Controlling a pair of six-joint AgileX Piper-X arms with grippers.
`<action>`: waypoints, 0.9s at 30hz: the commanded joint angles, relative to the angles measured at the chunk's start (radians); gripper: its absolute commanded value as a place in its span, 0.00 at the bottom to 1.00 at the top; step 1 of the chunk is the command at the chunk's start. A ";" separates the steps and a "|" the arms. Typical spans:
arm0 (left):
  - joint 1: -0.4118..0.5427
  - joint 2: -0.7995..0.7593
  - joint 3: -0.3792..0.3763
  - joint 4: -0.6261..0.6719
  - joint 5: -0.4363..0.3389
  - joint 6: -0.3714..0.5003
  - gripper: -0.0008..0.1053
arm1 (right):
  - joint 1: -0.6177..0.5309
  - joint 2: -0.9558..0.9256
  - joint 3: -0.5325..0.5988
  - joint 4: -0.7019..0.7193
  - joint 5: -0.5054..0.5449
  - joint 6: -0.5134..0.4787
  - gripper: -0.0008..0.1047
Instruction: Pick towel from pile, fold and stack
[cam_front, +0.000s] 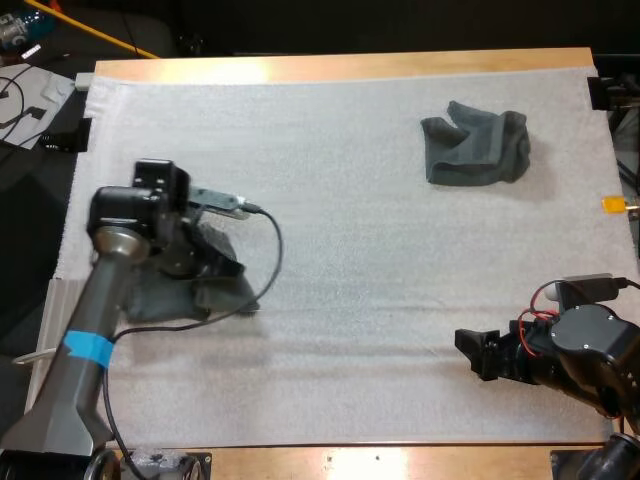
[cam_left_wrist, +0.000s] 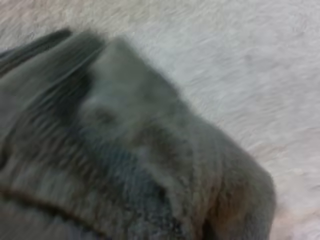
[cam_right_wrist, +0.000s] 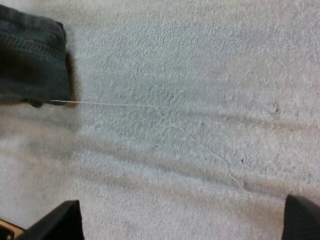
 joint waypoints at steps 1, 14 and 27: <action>0.070 -0.008 -0.007 0.025 -0.030 0.019 0.01 | 0.001 -0.007 -0.006 0.004 -0.001 -0.007 0.73; 0.216 -0.022 0.041 0.014 -0.067 0.035 0.01 | 0.002 -0.007 -0.007 0.006 -0.006 -0.005 0.73; 0.216 0.003 0.043 -0.010 -0.199 0.027 0.01 | 0.001 0.002 -0.007 -0.003 -0.014 0.003 0.74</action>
